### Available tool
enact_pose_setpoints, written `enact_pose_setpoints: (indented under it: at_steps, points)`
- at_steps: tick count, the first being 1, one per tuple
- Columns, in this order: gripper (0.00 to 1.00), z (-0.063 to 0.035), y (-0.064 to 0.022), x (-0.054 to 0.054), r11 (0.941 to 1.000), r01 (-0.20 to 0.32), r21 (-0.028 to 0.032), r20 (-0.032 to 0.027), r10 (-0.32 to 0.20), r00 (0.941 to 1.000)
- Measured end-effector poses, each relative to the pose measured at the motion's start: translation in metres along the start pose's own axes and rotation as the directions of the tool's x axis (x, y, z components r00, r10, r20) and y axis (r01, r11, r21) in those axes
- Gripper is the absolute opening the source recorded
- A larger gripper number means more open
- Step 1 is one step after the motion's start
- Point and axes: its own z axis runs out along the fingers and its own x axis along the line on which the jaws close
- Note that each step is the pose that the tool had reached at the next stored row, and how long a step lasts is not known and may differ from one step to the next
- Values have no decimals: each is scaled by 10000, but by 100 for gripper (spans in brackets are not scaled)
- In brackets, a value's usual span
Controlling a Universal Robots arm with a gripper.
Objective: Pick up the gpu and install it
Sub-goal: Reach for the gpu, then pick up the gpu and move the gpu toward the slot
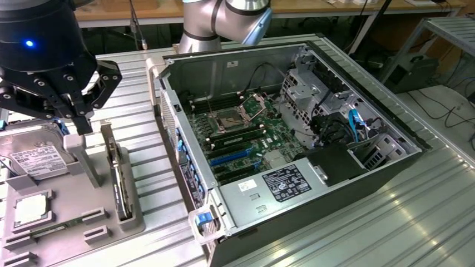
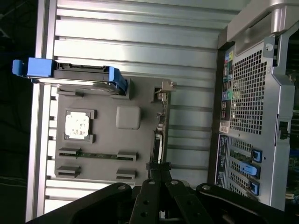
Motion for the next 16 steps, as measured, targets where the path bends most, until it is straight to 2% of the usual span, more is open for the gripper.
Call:
enact_pose_setpoints:
  at_steps: [3,16]
  points:
    - [11,1,2,30,10000,0,0,0,0,10000]
    - [11,1,0,32,10000,0,0,1,0,10000]
